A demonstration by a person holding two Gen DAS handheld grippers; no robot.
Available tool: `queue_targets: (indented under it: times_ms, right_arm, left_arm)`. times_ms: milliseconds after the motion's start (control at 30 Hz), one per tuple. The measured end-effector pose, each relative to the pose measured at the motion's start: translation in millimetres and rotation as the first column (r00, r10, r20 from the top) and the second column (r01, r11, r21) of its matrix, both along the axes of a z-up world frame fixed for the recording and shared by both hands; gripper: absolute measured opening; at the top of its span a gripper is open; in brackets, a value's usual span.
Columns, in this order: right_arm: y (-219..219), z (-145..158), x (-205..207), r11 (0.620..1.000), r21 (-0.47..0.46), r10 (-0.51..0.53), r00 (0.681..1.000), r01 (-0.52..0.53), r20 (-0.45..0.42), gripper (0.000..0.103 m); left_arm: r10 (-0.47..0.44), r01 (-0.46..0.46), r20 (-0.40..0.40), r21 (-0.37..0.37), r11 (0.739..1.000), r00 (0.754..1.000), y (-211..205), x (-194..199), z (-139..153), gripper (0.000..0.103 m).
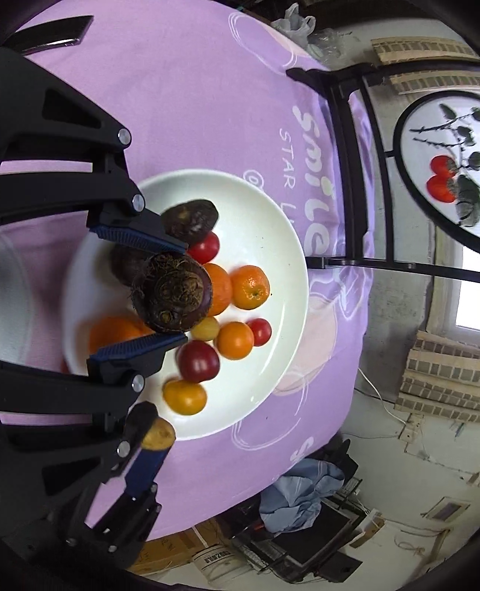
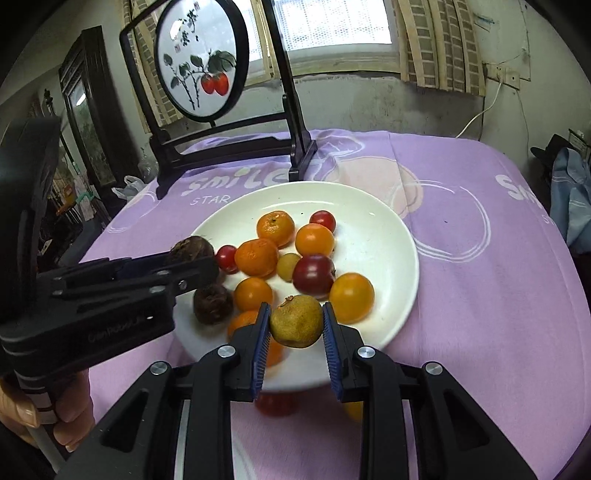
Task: Organize fruits
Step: 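Carry both held fruits over the white plate and open both tools, then grasp a large yellow-orange fruit with the right tool while the left tool grasps a red cherry tomato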
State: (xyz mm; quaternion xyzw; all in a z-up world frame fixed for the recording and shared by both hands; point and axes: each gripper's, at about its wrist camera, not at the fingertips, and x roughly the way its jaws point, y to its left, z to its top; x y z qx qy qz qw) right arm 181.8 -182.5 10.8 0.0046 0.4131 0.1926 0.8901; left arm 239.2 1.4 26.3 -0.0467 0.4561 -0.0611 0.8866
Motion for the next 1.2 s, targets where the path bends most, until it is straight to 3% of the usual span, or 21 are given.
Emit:
queue_targets:
  times_ms: [133, 233, 300, 467, 600, 867, 967, 1100, 1200]
  right_arm:
    - [3, -10, 16, 1.0, -0.02, -0.013, 1.0, 0.013, -0.001, 0.032]
    - [-1, -11, 17, 0.999, -0.023, -0.033, 0.999, 0.034, 0.02, 0.044]
    - [-6, -9, 13, 0.999, -0.02, -0.04, 0.999, 0.04, 0.021, 0.044]
    - [-19, 3, -15, 0.998, -0.046, -0.033, 0.998, 0.036, 0.056, 0.044]
    - [-30, 5, -41, 0.994, -0.107, -0.026, 0.997, 0.034, 0.077, 0.054]
    - [-49, -26, -81, 0.981, -0.191, -0.043, 0.999, 0.042, -0.001, 0.054]
    - [-49, -38, -85, 0.977, -0.208, -0.05, 0.999, 0.045, -0.019, 0.054]
    - [-44, -47, -78, 0.973, -0.226, -0.056, 0.998, 0.05, -0.022, 0.054]
    - [-39, -52, -65, 0.974, -0.223, -0.044, 0.999, 0.037, -0.029, 0.054]
  left_arm:
    - [0.025, -0.025, -0.005, 0.037, 0.999, 1.0, -5, 19, -8, 0.045]
    - [0.05, -0.051, 0.009, 0.05, 0.997, 0.999, -5, 20, -10, 0.068]
    - [0.058, -0.059, 0.016, 0.047, 0.997, 0.998, -4, 17, -7, 0.068]
    - [0.073, -0.078, 0.063, 0.07, 0.995, 0.995, 0, -13, 7, 0.079]
    - [0.104, -0.112, 0.121, 0.067, 0.991, 0.987, 4, -58, 17, 0.092]
    - [0.123, -0.131, 0.092, 0.091, 0.987, 0.988, 11, -122, -1, 0.092]
    - [0.105, -0.109, 0.05, 0.082, 0.991, 0.993, 6, -133, -19, 0.092]
    - [0.072, -0.079, 0.058, 0.129, 0.989, 0.996, -5, -138, -34, 0.092]
    - [0.046, -0.052, 0.053, 0.122, 0.991, 0.998, -7, -136, -41, 0.093]
